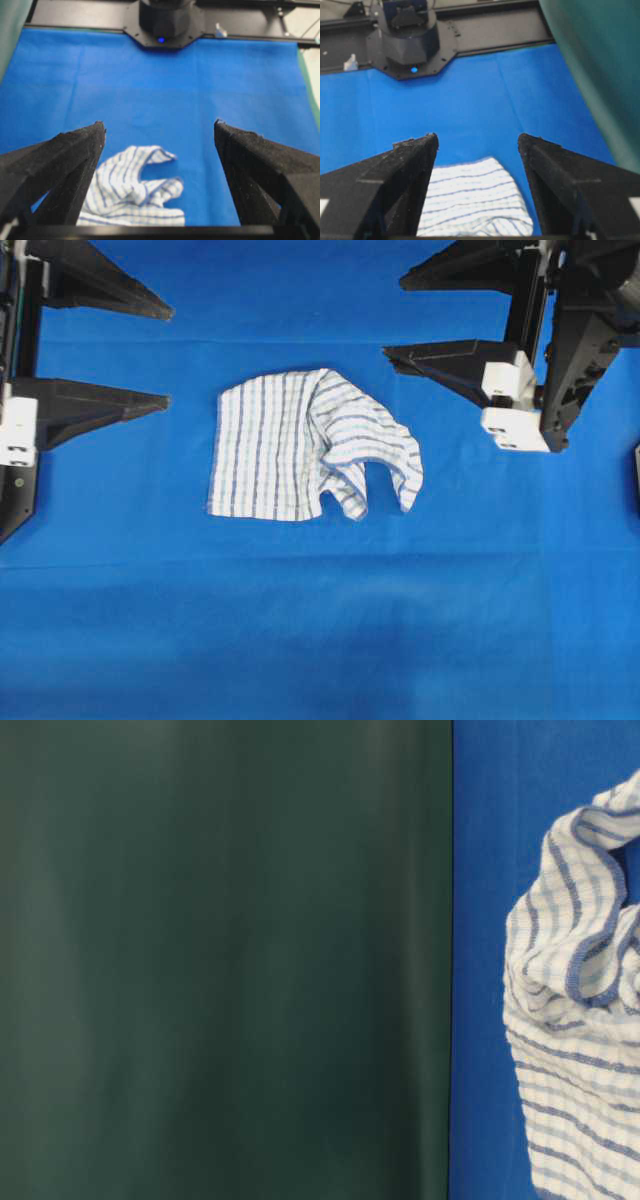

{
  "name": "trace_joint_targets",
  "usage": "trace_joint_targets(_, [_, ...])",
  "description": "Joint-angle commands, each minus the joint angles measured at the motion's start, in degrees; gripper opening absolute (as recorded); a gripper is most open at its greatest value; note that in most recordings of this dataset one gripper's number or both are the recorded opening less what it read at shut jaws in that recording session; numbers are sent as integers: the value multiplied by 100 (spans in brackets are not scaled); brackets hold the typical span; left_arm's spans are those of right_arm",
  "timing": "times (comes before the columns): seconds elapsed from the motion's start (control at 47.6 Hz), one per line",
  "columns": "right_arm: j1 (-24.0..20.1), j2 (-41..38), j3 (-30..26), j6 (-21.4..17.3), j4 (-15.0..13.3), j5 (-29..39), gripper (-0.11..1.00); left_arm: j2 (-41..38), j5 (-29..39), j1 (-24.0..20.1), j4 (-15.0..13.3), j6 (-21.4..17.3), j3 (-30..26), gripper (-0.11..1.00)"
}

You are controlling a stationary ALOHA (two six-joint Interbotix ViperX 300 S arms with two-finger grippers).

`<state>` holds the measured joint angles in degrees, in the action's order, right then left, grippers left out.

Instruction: Lift the towel with both arms.

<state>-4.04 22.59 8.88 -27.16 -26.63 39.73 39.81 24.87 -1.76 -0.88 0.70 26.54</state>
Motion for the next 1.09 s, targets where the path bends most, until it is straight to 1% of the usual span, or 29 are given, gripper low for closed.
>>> trace_joint_targets(0.0, [-9,53,-105,-9,-26,9,66,-53,-167,0,-9,0,26,91])
trace_joint_targets(0.168, [-9,44,123,-18,-26,-26,66,-149,-536,0,-9,-26,360,91])
trace_joint_targets(0.357, [0,35,686,-123,-18,-360,66,-185,-1116,0,-9,-35,896,91])
trace_joint_targets(0.525, [-9,35,1336,-360,-9,-879,66,-211,-1608,0,-9,-167,1345,91])
trace_joint_targets(0.651, [0,26,1767,-457,-18,-1301,66,-308,-1986,0,-9,-281,1696,91])
trace_joint_targets(0.777, [18,0,2145,-554,-9,-1705,66,-422,-2399,0,-9,-308,1986,91])
trace_joint_targets(0.903, [123,-141,2558,-642,-9,-2162,66,-580,-2812,0,-9,-334,2294,91])
trace_joint_targets(1.071, [272,-501,2953,-809,-9,-2777,66,-879,-3437,0,-18,-334,2751,91])
